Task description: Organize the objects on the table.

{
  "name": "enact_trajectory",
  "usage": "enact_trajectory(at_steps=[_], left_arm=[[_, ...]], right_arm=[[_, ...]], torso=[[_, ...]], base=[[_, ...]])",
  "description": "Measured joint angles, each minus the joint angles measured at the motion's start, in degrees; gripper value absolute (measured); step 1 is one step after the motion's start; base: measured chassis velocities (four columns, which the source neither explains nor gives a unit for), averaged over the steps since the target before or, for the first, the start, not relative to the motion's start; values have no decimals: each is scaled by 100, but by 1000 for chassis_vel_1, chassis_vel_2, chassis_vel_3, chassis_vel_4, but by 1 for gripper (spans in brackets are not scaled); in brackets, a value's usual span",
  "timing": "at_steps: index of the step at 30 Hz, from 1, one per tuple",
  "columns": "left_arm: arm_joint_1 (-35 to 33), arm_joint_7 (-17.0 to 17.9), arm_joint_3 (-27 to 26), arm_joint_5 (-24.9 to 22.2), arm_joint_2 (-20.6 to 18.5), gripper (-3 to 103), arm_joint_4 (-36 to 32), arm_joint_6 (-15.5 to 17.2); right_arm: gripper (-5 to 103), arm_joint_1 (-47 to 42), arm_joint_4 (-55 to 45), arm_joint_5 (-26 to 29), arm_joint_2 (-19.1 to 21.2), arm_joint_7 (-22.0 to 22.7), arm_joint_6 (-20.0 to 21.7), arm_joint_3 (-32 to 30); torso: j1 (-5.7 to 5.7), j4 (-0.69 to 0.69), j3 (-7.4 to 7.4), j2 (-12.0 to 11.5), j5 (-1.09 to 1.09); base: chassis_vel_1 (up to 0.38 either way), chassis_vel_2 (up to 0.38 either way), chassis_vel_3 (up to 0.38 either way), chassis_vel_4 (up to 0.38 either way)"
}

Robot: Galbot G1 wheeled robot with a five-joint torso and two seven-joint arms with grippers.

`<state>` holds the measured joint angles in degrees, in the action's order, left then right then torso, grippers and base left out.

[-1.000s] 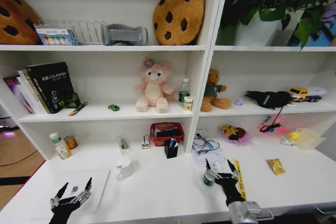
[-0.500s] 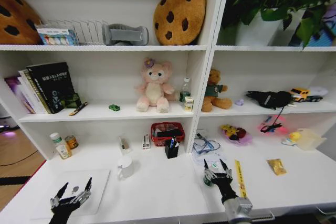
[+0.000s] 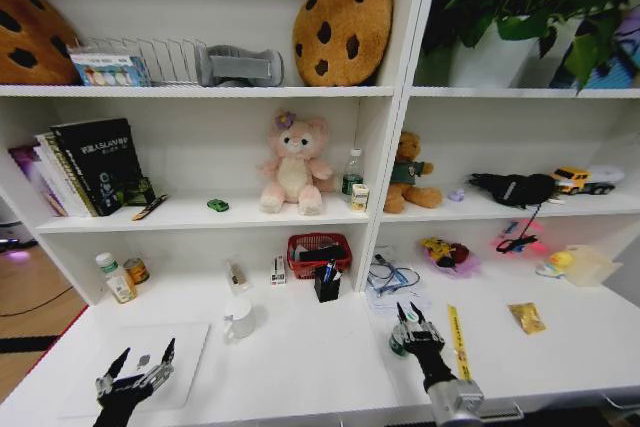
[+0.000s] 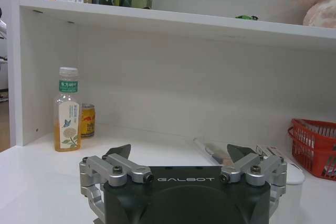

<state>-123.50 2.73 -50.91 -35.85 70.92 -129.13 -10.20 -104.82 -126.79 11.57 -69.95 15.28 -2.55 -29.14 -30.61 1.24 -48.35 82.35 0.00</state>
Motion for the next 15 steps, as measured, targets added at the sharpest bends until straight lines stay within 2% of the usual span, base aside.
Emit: enact_trajectory(at_steps=[12,15], left_arm=[[0,-1,0,0,0,100,0,0],[0,-1,0,0,0,100,0,0]], right_arm=[[31,-1102,-991,-13,-125,250,-1,-350],[31,-1811,-1531,-264,-270,564,-114,-398]], torso=[[0,0,0,0,1],[0,2,1,0,-2]], base=[[0,0,0,0],[0,0,0,0]])
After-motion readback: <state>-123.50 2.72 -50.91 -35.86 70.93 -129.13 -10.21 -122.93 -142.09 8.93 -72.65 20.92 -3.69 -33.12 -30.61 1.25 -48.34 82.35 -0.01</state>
